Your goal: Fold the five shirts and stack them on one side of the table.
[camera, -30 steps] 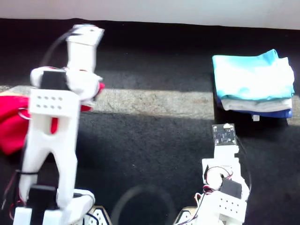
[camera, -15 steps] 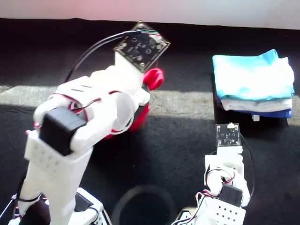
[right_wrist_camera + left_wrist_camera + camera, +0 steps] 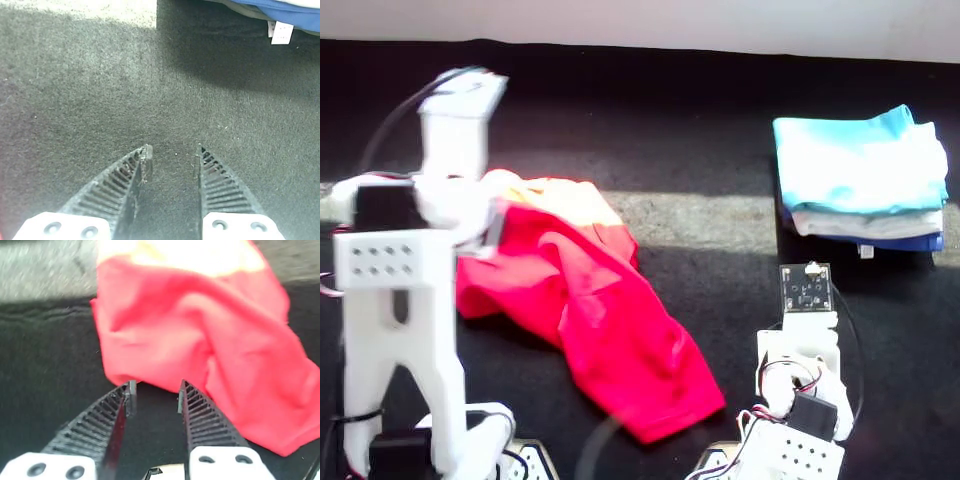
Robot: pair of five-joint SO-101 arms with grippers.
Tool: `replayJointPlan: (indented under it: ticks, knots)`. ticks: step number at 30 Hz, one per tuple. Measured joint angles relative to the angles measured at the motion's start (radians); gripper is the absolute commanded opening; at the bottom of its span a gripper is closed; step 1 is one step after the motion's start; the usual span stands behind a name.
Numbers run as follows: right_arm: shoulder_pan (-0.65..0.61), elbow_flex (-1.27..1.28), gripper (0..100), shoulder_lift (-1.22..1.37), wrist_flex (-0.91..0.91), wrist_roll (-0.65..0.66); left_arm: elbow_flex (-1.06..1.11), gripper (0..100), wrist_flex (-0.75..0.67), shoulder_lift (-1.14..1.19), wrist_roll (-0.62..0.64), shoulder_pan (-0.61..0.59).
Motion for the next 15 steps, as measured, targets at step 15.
replayJointPlan:
  ticks: [15]
  knots:
    - [0.0, 0.0, 14.6, 0.0, 0.0, 0.0, 0.298, 15, -0.18, 0.02, -0.066, 0.161]
